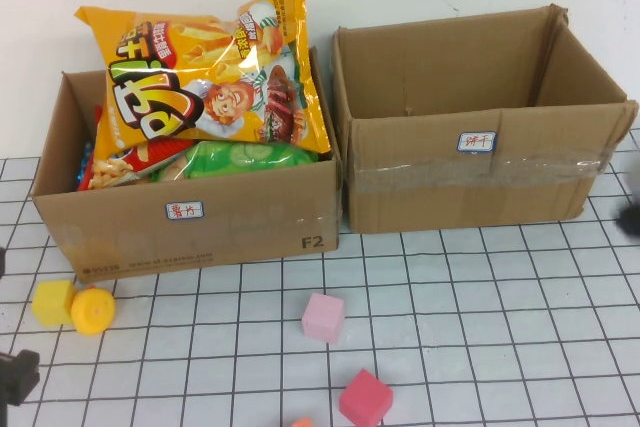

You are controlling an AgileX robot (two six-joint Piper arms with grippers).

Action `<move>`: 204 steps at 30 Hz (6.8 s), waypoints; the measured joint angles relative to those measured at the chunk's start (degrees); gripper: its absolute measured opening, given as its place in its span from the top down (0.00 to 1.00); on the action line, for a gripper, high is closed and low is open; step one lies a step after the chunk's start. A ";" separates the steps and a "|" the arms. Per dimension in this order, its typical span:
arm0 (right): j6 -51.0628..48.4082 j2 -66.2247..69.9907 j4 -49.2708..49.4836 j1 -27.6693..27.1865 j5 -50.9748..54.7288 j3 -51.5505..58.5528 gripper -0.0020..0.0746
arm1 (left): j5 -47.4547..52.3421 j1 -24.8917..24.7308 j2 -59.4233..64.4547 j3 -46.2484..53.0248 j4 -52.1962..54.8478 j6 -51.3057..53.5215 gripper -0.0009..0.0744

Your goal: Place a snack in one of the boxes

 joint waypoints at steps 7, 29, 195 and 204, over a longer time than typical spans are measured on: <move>0.00 -17.58 4.07 0.00 -6.08 23.10 0.97 | -0.75 0.00 0.00 0.02 0.83 -0.79 0.99; 2.22 -36.44 6.56 0.00 -6.00 36.88 0.97 | -1.37 0.00 0.00 0.02 1.89 -0.92 0.99; 20.82 -61.17 -1.47 -30.59 -25.98 63.62 0.98 | -11.07 33.12 -34.42 34.41 -50.90 42.31 0.99; 20.82 -61.17 -1.59 -30.59 -25.87 63.62 0.98 | -11.07 33.12 -34.42 34.41 -50.90 42.31 0.99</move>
